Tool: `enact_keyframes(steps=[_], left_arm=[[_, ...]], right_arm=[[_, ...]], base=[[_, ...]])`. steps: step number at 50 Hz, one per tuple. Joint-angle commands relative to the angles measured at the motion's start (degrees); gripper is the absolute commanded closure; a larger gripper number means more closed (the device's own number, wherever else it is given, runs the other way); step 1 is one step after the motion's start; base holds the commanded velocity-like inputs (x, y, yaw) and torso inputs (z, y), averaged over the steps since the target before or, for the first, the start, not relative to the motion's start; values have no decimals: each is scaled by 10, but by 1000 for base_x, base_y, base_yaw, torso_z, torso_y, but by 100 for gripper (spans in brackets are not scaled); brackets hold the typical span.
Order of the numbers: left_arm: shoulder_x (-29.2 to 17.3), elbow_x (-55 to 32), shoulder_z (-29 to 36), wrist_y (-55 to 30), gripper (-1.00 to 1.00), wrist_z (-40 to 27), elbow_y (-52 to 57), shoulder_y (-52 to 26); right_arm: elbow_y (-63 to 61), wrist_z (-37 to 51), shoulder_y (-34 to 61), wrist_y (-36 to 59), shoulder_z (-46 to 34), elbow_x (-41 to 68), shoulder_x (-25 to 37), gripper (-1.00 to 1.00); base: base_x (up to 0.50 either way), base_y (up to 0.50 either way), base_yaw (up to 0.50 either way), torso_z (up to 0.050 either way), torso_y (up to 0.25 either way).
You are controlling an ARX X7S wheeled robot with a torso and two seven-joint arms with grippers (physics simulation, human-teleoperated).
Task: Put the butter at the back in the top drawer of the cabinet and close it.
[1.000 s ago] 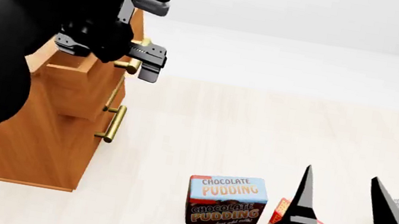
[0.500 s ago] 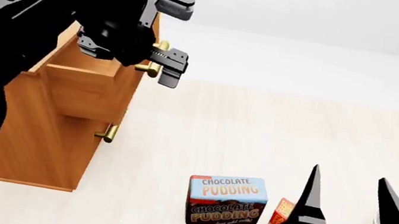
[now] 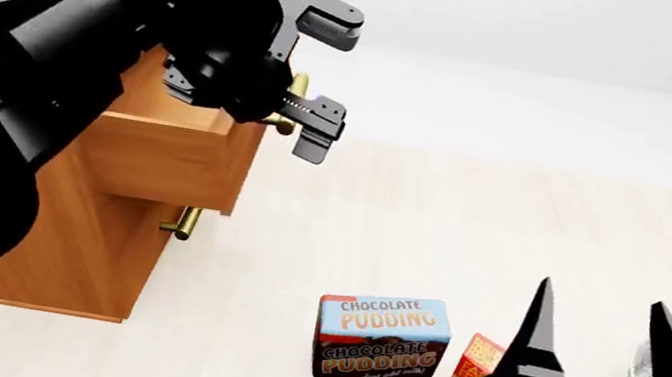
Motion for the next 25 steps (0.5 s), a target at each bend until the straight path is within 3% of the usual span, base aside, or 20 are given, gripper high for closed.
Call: enact_keyframes(steps=[1,25], left_arm=[[4,-28,-47,9,-100,6,33,7],[4,-110,-43,34,-100,23,74,-1]], right_arm=[[4,-1,-2,-7,9,10,3,-100],[18,-3,2,-17,27,35,8,-100]], base=[[0,0,0,0,0],[0,0,0,0,0]])
